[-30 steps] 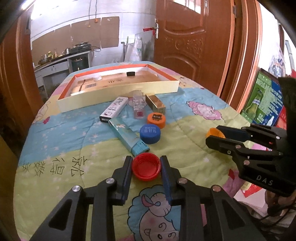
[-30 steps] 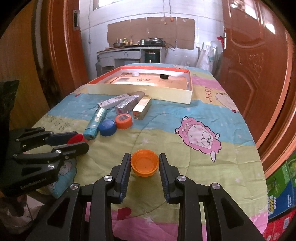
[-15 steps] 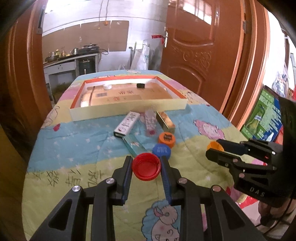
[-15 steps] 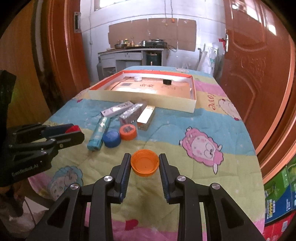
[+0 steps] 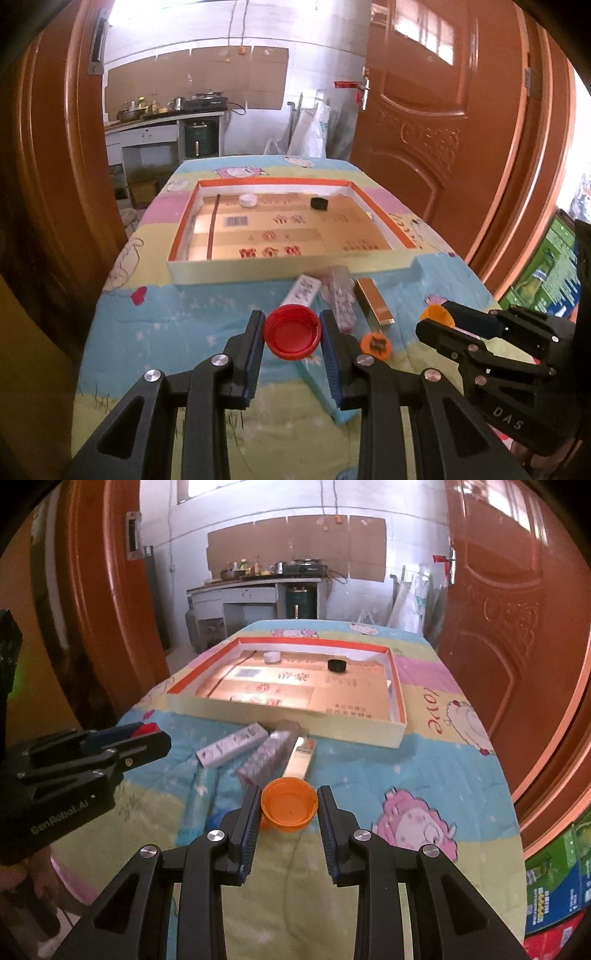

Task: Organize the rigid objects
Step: 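Carry the orange cap and red cap into the cardboard tray with both tools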

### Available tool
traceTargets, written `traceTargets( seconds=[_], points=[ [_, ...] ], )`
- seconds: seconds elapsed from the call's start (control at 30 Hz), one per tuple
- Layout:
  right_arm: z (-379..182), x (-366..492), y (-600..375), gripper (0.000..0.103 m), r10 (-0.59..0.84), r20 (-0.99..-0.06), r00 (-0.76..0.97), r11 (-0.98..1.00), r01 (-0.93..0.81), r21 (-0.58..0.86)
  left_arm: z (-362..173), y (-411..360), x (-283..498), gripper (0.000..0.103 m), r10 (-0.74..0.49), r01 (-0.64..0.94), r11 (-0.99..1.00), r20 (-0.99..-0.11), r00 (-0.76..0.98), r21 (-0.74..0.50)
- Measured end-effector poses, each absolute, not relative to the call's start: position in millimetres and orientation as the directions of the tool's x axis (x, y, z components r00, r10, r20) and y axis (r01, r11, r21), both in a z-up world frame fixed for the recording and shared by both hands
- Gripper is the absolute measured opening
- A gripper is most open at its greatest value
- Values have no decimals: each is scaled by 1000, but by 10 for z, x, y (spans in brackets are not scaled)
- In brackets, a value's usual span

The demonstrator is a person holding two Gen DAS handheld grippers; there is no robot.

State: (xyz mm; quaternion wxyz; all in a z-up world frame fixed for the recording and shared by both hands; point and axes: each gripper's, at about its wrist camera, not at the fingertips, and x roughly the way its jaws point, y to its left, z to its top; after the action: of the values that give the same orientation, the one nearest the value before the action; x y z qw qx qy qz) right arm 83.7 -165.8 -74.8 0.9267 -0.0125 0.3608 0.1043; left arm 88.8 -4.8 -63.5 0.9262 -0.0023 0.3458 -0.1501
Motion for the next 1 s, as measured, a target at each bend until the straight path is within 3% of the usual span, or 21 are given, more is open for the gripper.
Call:
traceTargets(
  seconds=[1.0],
  points=[
    [-406,1959,-1644,31,221,-674,705,974,-200,110,-447,-6,2021,30,-235,201,971,-675,699,-130]
  ],
)
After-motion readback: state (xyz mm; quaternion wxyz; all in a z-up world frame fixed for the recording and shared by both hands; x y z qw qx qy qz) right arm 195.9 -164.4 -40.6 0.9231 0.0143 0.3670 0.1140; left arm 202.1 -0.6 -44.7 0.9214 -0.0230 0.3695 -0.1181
